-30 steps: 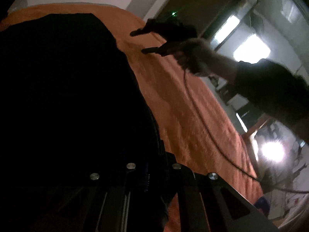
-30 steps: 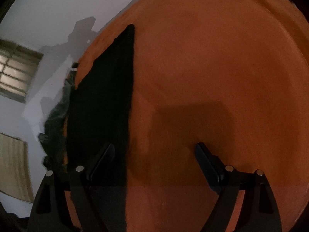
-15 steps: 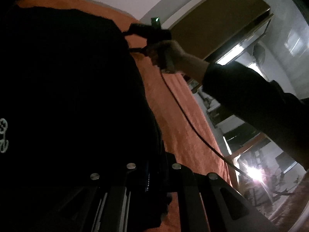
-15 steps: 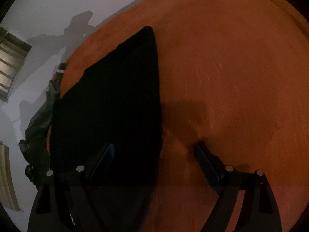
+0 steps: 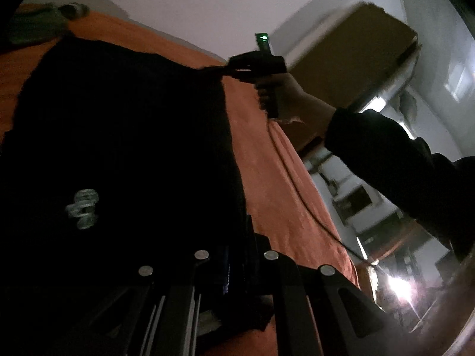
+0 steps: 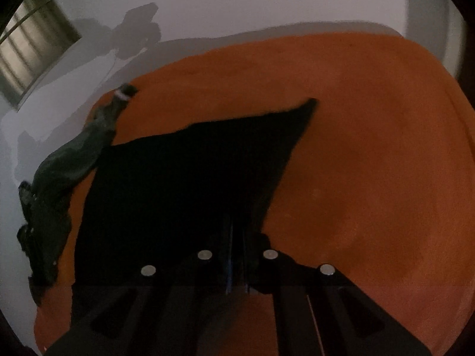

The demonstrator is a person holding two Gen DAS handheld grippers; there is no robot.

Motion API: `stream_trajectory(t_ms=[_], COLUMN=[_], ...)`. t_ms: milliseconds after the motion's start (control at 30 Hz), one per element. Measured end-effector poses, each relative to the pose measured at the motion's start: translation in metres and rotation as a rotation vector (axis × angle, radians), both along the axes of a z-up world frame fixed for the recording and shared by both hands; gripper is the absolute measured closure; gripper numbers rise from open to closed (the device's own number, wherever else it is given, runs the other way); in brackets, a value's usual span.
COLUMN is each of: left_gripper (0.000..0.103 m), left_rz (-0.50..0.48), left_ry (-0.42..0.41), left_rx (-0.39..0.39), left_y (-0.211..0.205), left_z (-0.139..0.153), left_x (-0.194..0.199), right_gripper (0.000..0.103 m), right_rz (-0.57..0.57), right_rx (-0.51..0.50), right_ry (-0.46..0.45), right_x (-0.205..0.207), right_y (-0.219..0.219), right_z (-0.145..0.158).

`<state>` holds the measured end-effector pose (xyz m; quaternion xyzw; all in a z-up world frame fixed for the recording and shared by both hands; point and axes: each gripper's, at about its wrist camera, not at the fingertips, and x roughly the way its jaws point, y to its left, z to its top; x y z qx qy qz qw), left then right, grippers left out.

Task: Fold clothes

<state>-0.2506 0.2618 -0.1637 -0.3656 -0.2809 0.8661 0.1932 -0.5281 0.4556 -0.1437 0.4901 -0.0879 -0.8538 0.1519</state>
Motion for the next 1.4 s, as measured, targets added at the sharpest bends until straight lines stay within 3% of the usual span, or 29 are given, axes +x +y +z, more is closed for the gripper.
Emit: stream_trajectory(t_ms=[233,400,467,567,600,633,700,933,1033,1167,1300,1400], left_gripper=[0.102,0.102,0.101,0.093,0.084,0.076,0.072,0.063,0.054,0.054,0.054,0.063], left_rz=[0.242,0.384,0.405,0.398,0.387,0.371,0.329,0.193,0.141,0.097,0.068,0.048], left_ry=[-0.047,-0.100,-0.133,-0.191,-0.211,-0.227,-0.246,-0.220,-0.219,-0.284,-0.291,-0.304], left_rx=[0.101,0.169,0.233,0.307,0.317,0.306,0.269,0.132,-0.006,-0.269,-0.190,-0.117], left_y=[-0.088,-0.139,-0.144,-0.139,-0.136,-0.132,-0.124,-0.084,-0.065,-0.040,-0.036,-0.033], left_z=[-0.015,-0.041,-0.053,-0.072,-0.078,-0.081,-0.086,-0.077,-0.073,-0.085,-0.094,-0.098], left_x=[0.064,0.103,0.110,0.105,0.101,0.093,0.076,0.007,-0.028,-0.064,-0.072,-0.075], right_gripper=[0.099,0.099,0.099,0.099,0.099,0.099,0.099,0.099,0.099,0.099,0.099,0.099], right_rz=[0.117,0.257,0.299,0.366,0.375,0.374,0.355,0.264,0.207,0.137,0.112,0.097], right_rx=[0.053,0.126,0.169,0.203,0.219,0.227,0.229,0.241,0.239,0.227,0.221,0.215], right_ry=[0.011,0.005,-0.003,-0.015,-0.016,-0.016,-0.013,0.008,0.002,-0.013,-0.034,-0.049], right_x=[-0.023,-0.030,-0.030,-0.030,-0.030,-0.030,-0.030,-0.021,-0.021,-0.022,-0.015,-0.011], right_y=[-0.116,-0.228,-0.268,-0.300,-0.307,-0.307,-0.295,-0.218,-0.176,-0.129,-0.102,-0.085], right_z=[0.015,-0.001,-0.010,-0.016,-0.016,-0.015,-0.012,0.014,0.016,0.007,-0.009,-0.020])
